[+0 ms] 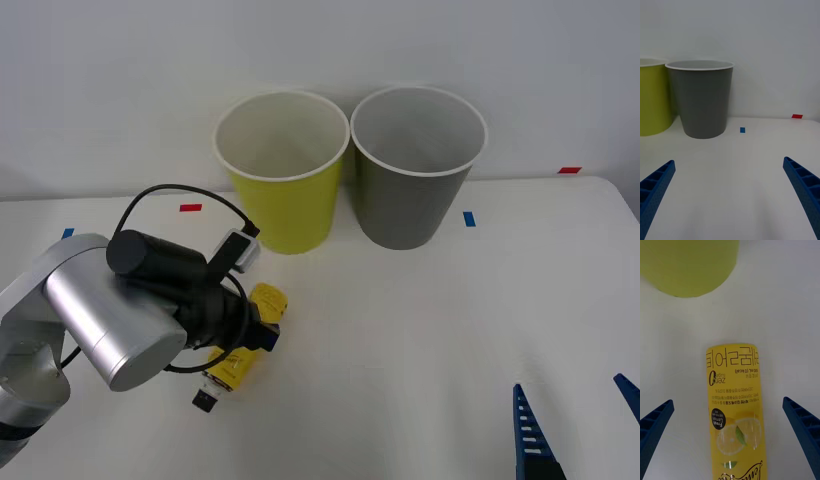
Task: Put cans in the gray bin and PET bottles in the light green bin.
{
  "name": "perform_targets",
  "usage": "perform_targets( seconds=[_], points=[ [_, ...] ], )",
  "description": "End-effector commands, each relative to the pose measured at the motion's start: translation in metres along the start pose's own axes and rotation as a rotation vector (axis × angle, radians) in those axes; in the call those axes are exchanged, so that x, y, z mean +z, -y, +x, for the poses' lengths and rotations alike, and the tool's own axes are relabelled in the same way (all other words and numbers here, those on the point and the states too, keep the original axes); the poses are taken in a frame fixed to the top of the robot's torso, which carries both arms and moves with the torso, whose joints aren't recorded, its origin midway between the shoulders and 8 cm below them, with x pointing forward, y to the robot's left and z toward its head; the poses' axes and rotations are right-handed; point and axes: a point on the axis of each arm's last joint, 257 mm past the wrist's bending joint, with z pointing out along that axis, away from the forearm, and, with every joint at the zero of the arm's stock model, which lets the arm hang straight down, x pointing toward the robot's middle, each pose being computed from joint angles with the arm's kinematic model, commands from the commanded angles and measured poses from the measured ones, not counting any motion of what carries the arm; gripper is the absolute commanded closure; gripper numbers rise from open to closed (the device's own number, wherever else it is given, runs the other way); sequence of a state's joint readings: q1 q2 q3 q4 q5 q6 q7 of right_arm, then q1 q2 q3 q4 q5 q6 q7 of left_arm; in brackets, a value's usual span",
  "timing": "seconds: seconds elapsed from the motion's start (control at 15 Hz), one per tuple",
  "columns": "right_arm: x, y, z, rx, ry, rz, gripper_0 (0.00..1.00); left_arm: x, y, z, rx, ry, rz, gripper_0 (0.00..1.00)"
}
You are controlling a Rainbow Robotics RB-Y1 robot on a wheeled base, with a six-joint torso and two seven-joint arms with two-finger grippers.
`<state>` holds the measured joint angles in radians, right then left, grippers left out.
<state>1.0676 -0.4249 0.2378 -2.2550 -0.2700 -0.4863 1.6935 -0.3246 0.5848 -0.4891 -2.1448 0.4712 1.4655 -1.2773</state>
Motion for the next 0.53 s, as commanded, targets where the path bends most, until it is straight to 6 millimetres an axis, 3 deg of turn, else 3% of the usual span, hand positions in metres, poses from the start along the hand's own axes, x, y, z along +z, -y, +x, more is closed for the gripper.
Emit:
perform_targets(
  seconds=[0.07, 0.33, 0.53],
  points=[
    [0.000, 0.000, 0.000, 0.000, 0.000, 0.000, 0.00, 0.000, 0.008, -0.003, -0.026, -0.022, 0.010, 0.00],
    [0.000, 0.000, 0.000, 0.000, 0.000, 0.000, 0.00, -0.001, 0.010, -0.003, -0.037, -0.061, 0.001, 0.00],
    [0.000, 0.000, 0.000, 0.000, 0.000, 0.000, 0.00, 0.014, 0.010, -0.011, -0.065, -0.090, 0.007, 0.00]
  ],
)
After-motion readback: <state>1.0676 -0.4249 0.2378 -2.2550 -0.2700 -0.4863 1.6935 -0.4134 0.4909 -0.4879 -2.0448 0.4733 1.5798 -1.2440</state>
